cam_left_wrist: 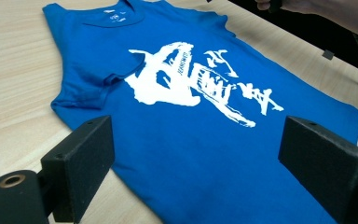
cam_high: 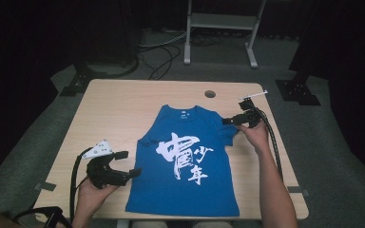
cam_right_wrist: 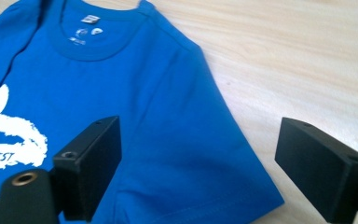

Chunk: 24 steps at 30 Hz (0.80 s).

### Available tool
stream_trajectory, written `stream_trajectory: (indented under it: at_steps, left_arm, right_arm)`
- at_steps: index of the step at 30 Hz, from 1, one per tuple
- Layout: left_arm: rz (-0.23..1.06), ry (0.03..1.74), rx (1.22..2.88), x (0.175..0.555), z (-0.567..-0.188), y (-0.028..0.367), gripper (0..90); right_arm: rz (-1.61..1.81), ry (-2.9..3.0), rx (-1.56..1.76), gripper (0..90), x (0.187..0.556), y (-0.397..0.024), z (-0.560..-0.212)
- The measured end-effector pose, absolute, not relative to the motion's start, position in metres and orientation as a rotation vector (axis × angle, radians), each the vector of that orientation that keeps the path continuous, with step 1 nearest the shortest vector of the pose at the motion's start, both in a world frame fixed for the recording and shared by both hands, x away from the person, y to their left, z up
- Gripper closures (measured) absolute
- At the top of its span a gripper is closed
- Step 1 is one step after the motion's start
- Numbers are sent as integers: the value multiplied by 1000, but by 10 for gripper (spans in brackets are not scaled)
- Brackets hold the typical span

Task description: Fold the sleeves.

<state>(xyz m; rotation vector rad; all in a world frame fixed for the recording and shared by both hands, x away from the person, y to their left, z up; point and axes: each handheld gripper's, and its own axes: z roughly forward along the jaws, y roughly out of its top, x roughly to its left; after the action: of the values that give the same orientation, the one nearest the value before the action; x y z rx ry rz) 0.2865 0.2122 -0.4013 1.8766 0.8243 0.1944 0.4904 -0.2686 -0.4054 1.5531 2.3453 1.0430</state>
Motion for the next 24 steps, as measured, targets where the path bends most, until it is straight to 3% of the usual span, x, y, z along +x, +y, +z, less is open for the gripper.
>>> stream_trajectory:
  at_steps: [11, 24]
  left_arm:
    - [196, 817, 1885, 287, -401, 211, 102]
    - [195, 820, 1890, 287, -402, 211, 102]
  right_arm:
    - [978, 2338, 1626, 323, 491, -277, -410]
    - [851, 2270, 1670, 576, 485, -286, -415]
